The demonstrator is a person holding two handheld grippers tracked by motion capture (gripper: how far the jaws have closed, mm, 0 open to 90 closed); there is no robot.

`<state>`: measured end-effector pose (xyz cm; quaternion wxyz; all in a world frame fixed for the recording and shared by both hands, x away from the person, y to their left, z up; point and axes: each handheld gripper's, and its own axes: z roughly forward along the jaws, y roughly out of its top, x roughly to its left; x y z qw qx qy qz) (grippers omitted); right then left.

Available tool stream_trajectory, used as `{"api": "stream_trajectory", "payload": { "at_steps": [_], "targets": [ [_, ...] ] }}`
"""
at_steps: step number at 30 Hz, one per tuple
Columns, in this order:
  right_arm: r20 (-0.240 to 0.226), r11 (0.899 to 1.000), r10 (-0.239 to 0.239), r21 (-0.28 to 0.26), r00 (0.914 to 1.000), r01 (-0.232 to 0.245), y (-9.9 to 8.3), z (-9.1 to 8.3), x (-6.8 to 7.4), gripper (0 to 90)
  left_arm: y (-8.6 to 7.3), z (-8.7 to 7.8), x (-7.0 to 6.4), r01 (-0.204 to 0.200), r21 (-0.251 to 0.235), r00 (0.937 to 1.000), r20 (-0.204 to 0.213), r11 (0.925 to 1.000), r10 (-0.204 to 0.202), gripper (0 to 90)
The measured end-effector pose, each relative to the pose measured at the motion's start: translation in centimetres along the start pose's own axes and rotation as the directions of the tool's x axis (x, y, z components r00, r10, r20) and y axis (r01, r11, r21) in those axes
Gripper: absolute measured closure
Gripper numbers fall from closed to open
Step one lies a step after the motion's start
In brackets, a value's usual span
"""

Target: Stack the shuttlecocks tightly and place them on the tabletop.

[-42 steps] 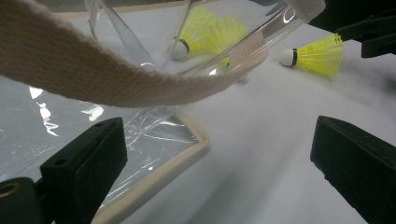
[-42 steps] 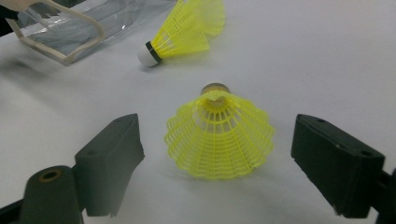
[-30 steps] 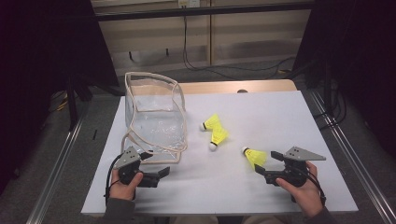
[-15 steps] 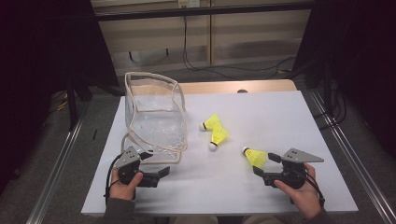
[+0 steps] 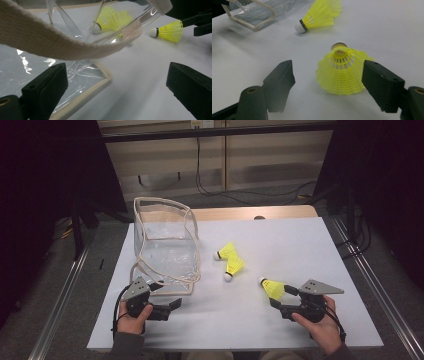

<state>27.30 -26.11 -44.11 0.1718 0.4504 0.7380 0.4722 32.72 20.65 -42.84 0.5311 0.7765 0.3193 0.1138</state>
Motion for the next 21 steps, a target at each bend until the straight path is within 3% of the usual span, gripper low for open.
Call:
{"api": "stream_trajectory", "payload": {
  "at_steps": [21],
  "targets": [
    [0.007,0.999,-0.022,0.026,0.9997,0.022,0.5,1.7,0.5,39.3,0.0,0.0,0.0,-0.001,0.001,1.0,0.001,1.0,0.001,3.9]
  ]
}}
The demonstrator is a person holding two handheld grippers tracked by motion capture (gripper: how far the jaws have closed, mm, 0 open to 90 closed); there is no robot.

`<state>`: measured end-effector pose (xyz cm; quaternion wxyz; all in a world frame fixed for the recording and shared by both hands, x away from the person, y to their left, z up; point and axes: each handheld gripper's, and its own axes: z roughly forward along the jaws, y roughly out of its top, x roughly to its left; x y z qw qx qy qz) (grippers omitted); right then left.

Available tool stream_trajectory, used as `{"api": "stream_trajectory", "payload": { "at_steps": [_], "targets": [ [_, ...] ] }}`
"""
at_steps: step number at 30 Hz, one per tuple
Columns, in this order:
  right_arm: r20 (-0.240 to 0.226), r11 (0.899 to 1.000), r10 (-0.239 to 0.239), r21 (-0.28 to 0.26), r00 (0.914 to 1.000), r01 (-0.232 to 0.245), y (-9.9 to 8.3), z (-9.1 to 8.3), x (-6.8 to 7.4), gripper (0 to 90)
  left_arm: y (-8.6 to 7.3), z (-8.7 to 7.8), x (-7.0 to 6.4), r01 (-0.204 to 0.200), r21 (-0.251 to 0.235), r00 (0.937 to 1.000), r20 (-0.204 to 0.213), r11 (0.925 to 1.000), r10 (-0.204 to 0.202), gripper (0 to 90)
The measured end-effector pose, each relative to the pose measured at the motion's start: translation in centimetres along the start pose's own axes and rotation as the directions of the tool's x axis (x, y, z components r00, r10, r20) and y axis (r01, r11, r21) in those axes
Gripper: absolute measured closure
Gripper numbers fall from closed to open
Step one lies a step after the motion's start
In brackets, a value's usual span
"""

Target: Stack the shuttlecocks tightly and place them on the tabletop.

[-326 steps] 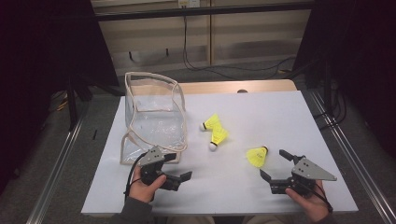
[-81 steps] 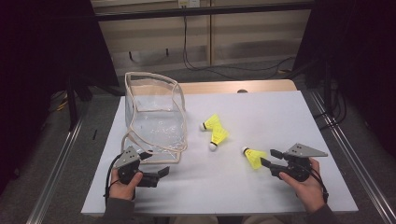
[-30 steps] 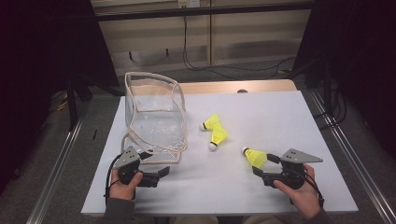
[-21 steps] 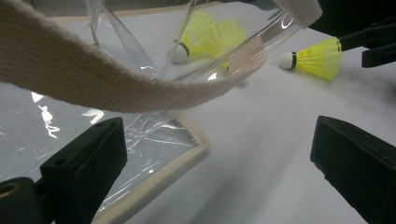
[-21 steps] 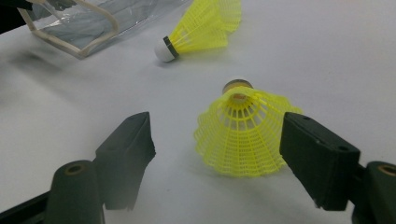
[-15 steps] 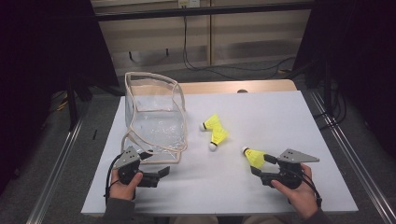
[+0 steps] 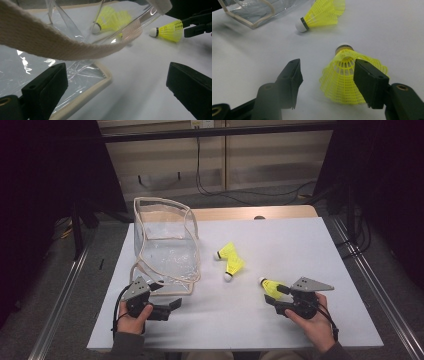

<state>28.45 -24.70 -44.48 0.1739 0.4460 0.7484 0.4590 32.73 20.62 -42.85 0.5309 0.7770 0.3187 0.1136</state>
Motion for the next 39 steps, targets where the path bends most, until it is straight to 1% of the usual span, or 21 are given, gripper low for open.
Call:
{"api": "stream_trajectory", "payload": {
  "at_steps": [5,10,12,21,24,29,31,32,36,39],
  "targets": [
    [0.011,1.0,-0.008,-0.001,0.9999,0.008,0.2,0.6,0.1,41.5,0.0,0.0,0.0,-0.001,0.006,1.0,-0.001,1.0,0.001,3.8],
    [0.021,1.0,-0.009,0.011,0.9997,0.009,0.3,1.1,0.1,44.2,0.0,0.0,0.0,0.0,0.002,1.0,-0.001,1.0,0.0,3.8],
    [0.022,1.0,-0.01,0.013,0.9997,0.01,0.3,1.2,0.0,44.9,0.0,0.0,0.0,-0.008,0.011,1.0,0.001,0.9999,0.008,3.8],
    [0.035,1.0,-0.014,0.017,0.9993,0.013,0.6,1.6,-0.1,47.3,0.0,0.1,0.0,-0.008,0.007,1.0,0.002,0.9999,0.008,3.8],
    [0.029,1.0,-0.017,0.021,0.9994,0.017,0.6,1.7,-0.2,51.8,0.0,0.0,0.0,-0.007,0.008,1.0,0.001,0.9999,0.007,3.8],
    [0.036,0.999,-0.025,0.026,0.999,0.024,0.6,1.7,-0.2,61.7,0.0,0.0,0.0,-0.006,0.01,1.0,0.001,0.9999,0.006,3.8],
    [0.044,0.999,-0.021,0.026,0.9988,0.02,0.6,1.6,-0.3,65.0,0.0,0.0,0.0,-0.004,0.009,1.0,0.001,0.9999,0.004,3.8],
    [0.04,0.999,-0.021,0.026,0.999,0.02,0.6,1.6,-0.4,66.4,0.0,0.0,0.0,-0.004,0.005,1.0,0.001,1.0,0.004,3.8],
    [0.046,0.999,-0.013,0.039,0.9989,0.011,0.5,1.5,-0.6,69.4,0.0,0.0,0.0,-0.008,0.006,1.0,0.0,0.9999,0.008,3.8],
    [0.052,0.999,-0.009,0.039,0.9986,0.007,0.5,1.5,-0.8,70.9,0.0,0.0,0.0,-0.002,0.003,1.0,-0.001,1.0,0.002,3.8]
  ]
}}
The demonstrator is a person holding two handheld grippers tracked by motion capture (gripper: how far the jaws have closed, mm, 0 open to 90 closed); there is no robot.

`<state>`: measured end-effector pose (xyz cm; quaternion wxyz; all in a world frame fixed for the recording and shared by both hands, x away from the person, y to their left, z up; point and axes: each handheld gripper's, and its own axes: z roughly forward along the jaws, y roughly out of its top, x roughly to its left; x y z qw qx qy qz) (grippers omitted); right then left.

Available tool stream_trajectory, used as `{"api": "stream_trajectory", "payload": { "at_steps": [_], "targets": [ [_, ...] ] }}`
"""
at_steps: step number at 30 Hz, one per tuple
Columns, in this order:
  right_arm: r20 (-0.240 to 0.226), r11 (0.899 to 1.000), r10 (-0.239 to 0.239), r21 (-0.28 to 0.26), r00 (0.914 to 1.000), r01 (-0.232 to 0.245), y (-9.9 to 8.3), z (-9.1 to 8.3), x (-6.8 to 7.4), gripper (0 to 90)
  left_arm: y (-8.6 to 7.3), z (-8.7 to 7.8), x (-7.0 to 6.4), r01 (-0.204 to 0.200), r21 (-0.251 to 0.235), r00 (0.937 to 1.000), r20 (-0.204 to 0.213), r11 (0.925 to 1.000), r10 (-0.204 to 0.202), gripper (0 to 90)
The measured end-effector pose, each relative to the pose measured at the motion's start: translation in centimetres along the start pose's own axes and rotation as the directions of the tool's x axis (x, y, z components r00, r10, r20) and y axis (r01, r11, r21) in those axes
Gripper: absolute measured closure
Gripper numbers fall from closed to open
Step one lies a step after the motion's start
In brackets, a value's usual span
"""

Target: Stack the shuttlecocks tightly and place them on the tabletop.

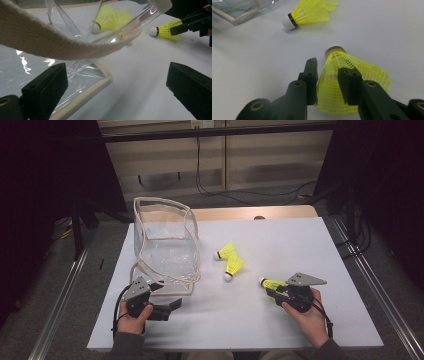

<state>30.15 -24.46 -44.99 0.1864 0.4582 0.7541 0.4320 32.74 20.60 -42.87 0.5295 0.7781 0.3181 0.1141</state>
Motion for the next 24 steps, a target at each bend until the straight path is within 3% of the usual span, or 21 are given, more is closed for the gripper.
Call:
{"api": "stream_trajectory", "payload": {
  "at_steps": [6,14,24],
  "targets": [
    [0.0,1.0,0.004,0.002,1.0,-0.004,0.1,0.12,-0.34,74.7,0.0,0.0,0.01,-0.005,0.003,1.0,0.001,1.0,0.005,3.8],
    [-0.036,1.0,0.019,-0.013,0.9992,-0.019,0.38,0.03,-0.86,87.5,0.01,-0.04,0.04,-0.001,0.0,1.0,0.003,1.0,0.001,3.8],
    [-0.073,0.999,0.016,-0.034,0.9972,-0.019,0.62,-0.15,-1.02,89.0,0.01,-0.05,0.04,-0.001,-0.001,1.0,0.002,1.0,0.001,3.8]
  ]
}}
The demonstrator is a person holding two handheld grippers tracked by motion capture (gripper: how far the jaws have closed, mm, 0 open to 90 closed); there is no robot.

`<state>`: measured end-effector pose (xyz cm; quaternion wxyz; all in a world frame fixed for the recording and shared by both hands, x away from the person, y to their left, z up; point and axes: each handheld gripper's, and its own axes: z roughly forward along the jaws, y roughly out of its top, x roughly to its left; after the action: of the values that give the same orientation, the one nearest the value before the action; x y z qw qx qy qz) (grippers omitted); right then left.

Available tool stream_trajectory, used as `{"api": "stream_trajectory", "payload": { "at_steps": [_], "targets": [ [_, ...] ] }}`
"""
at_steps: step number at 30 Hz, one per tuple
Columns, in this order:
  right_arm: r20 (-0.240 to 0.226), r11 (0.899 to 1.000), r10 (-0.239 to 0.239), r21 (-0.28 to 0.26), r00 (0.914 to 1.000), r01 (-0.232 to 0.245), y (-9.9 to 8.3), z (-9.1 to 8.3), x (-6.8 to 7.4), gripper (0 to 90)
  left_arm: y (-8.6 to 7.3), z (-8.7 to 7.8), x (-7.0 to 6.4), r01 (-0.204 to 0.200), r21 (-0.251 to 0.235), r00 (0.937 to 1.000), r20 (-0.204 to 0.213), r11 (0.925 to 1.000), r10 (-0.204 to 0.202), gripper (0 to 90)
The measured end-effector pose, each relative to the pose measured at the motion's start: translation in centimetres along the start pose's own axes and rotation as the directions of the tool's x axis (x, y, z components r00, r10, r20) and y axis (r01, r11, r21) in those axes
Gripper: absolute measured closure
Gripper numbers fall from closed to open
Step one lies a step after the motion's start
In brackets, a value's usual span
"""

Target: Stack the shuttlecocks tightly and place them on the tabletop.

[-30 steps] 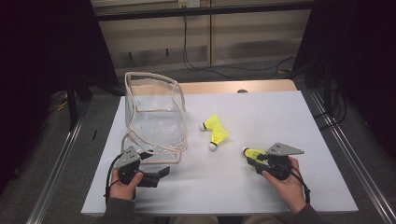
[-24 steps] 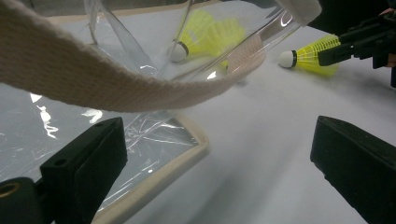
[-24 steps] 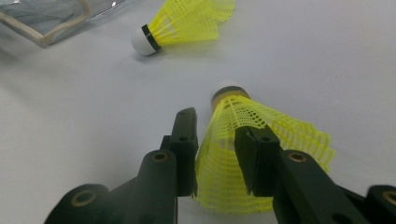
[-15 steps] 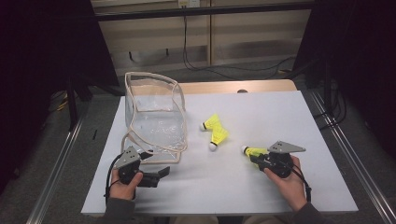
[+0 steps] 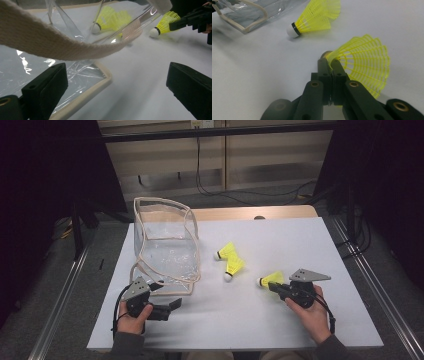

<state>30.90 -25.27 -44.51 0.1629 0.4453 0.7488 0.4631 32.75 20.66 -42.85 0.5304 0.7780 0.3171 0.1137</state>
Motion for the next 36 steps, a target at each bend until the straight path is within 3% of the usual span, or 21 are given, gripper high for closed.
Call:
{"api": "stream_trajectory", "payload": {
  "at_steps": [17,33,36],
  "targets": [
    [-0.046,0.999,0.007,-0.04,0.9989,-0.009,0.9,-0.3,-0.3,89.3,0.0,0.0,0.0,-0.003,-0.004,1.0,0.0,1.0,0.003,3.8],
    [-0.04,0.996,0.003,0.091,0.9992,0.0,-0.3,1.0,-0.3,87.4,0.0,0.0,0.0,-0.003,0.0,1.0,0.003,1.0,0.003,3.8],
    [-0.04,0.997,-0.006,0.076,0.9992,0.009,-0.2,0.9,-0.2,89.1,0.0,0.0,0.0,-0.003,0.0,1.0,0.002,1.0,0.003,3.8]
  ]
}}
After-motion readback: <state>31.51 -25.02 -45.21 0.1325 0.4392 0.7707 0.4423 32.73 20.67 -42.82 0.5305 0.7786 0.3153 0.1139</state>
